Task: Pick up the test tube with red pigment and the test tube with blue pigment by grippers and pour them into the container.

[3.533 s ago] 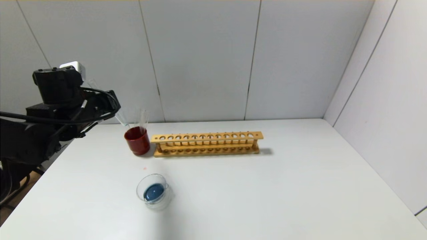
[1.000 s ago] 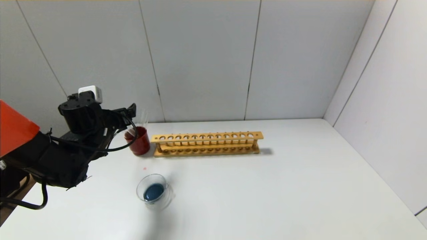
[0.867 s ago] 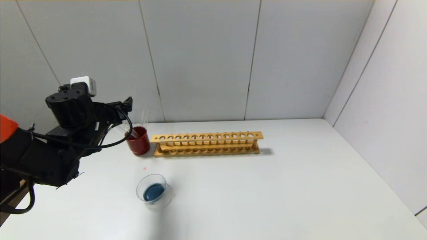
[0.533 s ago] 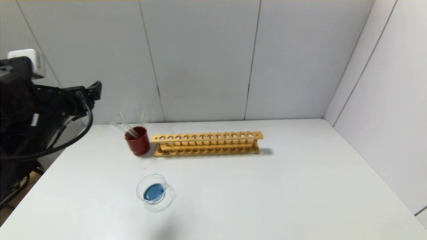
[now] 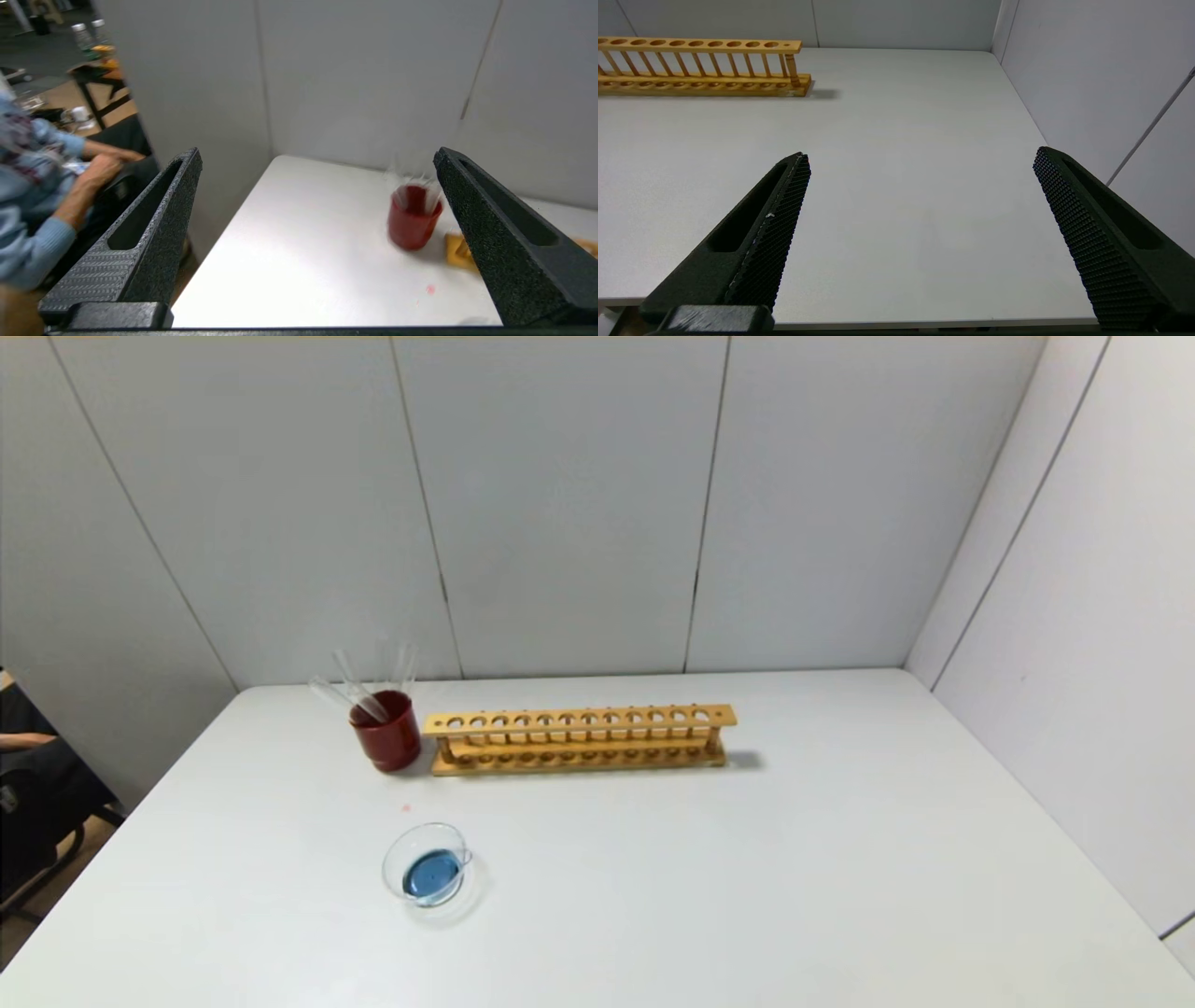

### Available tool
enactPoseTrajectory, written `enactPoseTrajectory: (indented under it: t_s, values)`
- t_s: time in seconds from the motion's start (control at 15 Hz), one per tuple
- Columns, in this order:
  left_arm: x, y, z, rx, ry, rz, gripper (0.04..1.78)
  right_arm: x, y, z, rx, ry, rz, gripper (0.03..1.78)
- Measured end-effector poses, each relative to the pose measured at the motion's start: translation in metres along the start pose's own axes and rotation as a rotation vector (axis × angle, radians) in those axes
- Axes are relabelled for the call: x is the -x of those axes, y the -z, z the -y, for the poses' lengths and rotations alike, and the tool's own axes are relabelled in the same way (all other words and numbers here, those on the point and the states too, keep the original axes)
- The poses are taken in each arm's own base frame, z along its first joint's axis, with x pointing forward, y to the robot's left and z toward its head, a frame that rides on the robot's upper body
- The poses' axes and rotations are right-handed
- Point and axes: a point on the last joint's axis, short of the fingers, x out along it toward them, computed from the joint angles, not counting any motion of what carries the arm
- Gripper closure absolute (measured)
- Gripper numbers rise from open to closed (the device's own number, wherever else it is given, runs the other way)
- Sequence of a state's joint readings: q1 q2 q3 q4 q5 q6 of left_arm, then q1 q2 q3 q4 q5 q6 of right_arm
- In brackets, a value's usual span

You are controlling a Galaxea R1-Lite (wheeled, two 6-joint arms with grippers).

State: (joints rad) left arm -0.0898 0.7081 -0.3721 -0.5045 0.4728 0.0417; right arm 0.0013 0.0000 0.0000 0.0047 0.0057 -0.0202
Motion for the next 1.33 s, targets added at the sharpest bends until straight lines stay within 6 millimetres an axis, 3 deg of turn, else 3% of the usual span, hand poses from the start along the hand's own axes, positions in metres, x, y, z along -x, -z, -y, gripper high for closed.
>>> enactPoseTrajectory:
  t_s: [0.27, 0.53, 0.67, 1.0, 1.33]
  values:
    - [0.052, 0.042, -0.025, -0.029, -0.058, -0.021, 0.07, 0.000, 0.000, 0.000, 0.000, 0.000, 0.000, 0.06]
    - [0.078, 0.079, -0.032, 0.007, 0.038, 0.083, 0.07, 0.000, 0.000, 0.000, 0.000, 0.000, 0.000, 0.06]
    - [0.087, 0.093, -0.033, 0.005, 0.128, 0.096, 0.07, 0.000, 0.000, 0.000, 0.000, 0.000, 0.000, 0.06]
    - [0.100, 0.131, -0.032, -0.068, 0.378, -0.128, 0.07, 0.000, 0.000, 0.000, 0.000, 0.000, 0.000, 0.06]
    - [0.104, 0.136, -0.033, -0.121, 0.434, -0.200, 0.07, 0.000, 0.000, 0.000, -0.003, 0.003, 0.000, 0.06]
